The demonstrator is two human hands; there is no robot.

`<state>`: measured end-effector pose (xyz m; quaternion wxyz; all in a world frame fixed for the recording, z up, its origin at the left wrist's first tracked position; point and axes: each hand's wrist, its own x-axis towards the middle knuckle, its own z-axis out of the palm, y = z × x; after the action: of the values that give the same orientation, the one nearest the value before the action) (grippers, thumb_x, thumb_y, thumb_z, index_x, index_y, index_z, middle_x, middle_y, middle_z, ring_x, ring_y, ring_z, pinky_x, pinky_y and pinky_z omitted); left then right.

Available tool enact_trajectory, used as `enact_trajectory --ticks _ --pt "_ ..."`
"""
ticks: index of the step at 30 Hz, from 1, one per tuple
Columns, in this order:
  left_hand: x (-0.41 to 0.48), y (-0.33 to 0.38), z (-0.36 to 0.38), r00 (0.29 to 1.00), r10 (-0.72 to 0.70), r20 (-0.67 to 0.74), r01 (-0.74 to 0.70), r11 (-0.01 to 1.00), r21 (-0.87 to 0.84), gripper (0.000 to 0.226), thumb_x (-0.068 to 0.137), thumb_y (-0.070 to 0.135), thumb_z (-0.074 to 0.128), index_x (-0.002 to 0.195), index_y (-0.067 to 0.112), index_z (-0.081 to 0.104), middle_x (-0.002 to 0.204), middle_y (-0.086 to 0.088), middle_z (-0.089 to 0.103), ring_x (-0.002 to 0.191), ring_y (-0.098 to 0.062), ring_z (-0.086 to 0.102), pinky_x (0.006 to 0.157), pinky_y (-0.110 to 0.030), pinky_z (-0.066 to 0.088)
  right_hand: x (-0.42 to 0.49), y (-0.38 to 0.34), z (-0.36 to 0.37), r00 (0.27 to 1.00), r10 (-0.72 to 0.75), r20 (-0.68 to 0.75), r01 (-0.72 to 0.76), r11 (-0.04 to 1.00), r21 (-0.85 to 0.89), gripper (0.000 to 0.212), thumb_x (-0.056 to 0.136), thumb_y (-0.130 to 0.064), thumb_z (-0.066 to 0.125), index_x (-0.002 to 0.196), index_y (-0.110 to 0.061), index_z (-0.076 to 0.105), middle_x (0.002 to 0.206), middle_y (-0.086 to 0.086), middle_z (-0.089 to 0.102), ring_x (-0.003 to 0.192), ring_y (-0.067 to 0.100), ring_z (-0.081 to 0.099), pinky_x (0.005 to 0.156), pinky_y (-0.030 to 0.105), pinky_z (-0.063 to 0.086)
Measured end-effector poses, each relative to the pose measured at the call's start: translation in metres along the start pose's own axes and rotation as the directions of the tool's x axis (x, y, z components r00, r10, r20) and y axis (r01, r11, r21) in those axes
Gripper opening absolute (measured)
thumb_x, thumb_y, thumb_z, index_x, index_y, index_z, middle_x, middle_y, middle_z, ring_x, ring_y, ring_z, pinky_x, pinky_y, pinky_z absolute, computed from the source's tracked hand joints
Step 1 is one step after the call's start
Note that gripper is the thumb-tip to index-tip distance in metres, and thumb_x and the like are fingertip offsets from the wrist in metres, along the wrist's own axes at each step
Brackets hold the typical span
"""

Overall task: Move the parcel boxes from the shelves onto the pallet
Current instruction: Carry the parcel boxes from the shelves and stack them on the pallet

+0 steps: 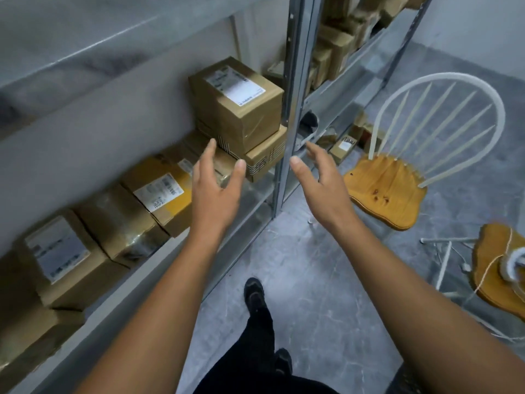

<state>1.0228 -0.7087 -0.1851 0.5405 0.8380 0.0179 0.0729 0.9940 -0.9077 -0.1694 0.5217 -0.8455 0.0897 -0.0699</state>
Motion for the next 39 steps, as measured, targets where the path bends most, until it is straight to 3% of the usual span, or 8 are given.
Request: enact_trajectory --ticks 6,10,15,20,23,26,31,39 --pt "0.086 -0.005 0.026 0.985 -0.144 -0.1 0.134 0.986 -0.099 0.083 0.093 0.071 0.052 0.162 0.038 0.021 0.168 0.004 0.027 0.123 0.009 0.026 0.098 -0.016 0.028 0.098 -0.005 0.016 0.998 0.061 0.021 -0.062 0.997 0.043 0.077 0.098 -0.07 0.051 0.163 -0.035 0.029 0.167 -0.006 0.036 0.152 0.015 0.035 0.123 0.05 0.034" --pt "0.128 0.0 0.048 0.965 -0.248 -0.086 0.223 0.948 -0.227 0.1 0.081 0.085 0.047 0.162 0.032 0.022 0.163 0.002 0.038 0.141 -0.011 0.042 0.099 -0.019 0.034 0.159 -0.005 0.024 0.996 0.084 0.032 -0.086 0.995 0.052 0.086 0.093 -0.076 0.051 0.164 -0.034 0.027 0.168 -0.003 0.034 0.152 0.016 0.036 0.123 0.051 0.035" --pt "0.146 0.004 0.069 0.948 -0.297 -0.114 0.262 0.932 -0.25 0.099 0.08 0.085 0.049 0.162 0.035 0.024 0.161 0.006 0.043 0.144 -0.014 0.044 0.115 -0.039 0.038 0.195 -0.004 0.036 0.993 0.035 0.115 -0.045 0.996 0.082 0.083 0.086 -0.082 0.05 0.154 -0.035 0.045 0.133 -0.029 0.056 0.115 -0.016 0.055 0.093 0.018 0.046" --pt "0.141 0.012 0.075 0.942 -0.285 -0.177 0.231 0.934 -0.272 0.078 0.087 0.066 0.059 0.155 0.037 0.037 0.146 0.018 0.053 0.13 -0.001 0.049 0.11 -0.034 0.039 0.195 0.002 0.039 0.985 -0.033 0.169 0.016 0.995 0.101 0.05 0.086 -0.08 0.054 0.11 -0.037 0.055 0.117 0.003 0.062 0.101 0.011 0.063 0.08 0.029 0.051" --pt "0.13 0.023 0.076 0.945 -0.254 -0.204 0.177 0.926 -0.334 0.065 0.091 0.054 0.062 0.15 0.033 0.046 0.137 0.014 0.063 0.125 -0.006 0.061 0.111 -0.045 0.048 0.19 0.001 0.029 0.976 -0.065 0.206 0.035 0.989 0.146 0.051 0.084 -0.082 0.055 0.105 -0.035 0.051 0.117 0.005 0.059 0.098 0.012 0.061 0.075 0.022 0.047" --pt "0.108 0.037 0.077 0.944 -0.228 -0.24 0.131 0.923 -0.362 0.072 0.092 0.049 0.064 0.157 0.032 0.04 0.145 0.009 0.06 0.131 -0.011 0.059 0.112 -0.048 0.048 0.183 0.001 0.015 0.962 -0.101 0.255 0.046 0.976 0.213 0.051 0.082 -0.079 0.058 0.1 -0.032 0.049 0.116 0.009 0.06 0.102 0.02 0.063 0.078 0.032 0.054" --pt "0.057 0.049 0.077 0.909 -0.227 -0.349 0.079 0.916 -0.393 0.078 0.093 0.042 0.066 0.162 0.026 0.032 0.154 0.004 0.053 0.14 -0.016 0.054 0.116 -0.049 0.045 0.156 0.003 0.0 0.913 -0.165 0.374 0.056 0.957 0.284 0.057 0.078 -0.078 0.066 0.106 -0.032 0.046 0.122 0.01 0.058 0.113 0.025 0.063 0.094 0.052 0.056" --pt "-0.055 0.043 0.04 0.777 -0.277 -0.565 0.036 0.916 -0.399 0.078 0.097 0.027 0.064 0.164 0.017 0.026 0.159 -0.001 0.049 0.144 -0.016 0.05 0.118 -0.047 0.043 0.07 -0.003 0.028 0.729 -0.286 0.621 0.078 0.937 0.34 0.071 0.082 -0.072 0.067 0.141 -0.044 0.041 0.146 -0.003 0.054 0.13 0.012 0.059 0.108 0.038 0.052"
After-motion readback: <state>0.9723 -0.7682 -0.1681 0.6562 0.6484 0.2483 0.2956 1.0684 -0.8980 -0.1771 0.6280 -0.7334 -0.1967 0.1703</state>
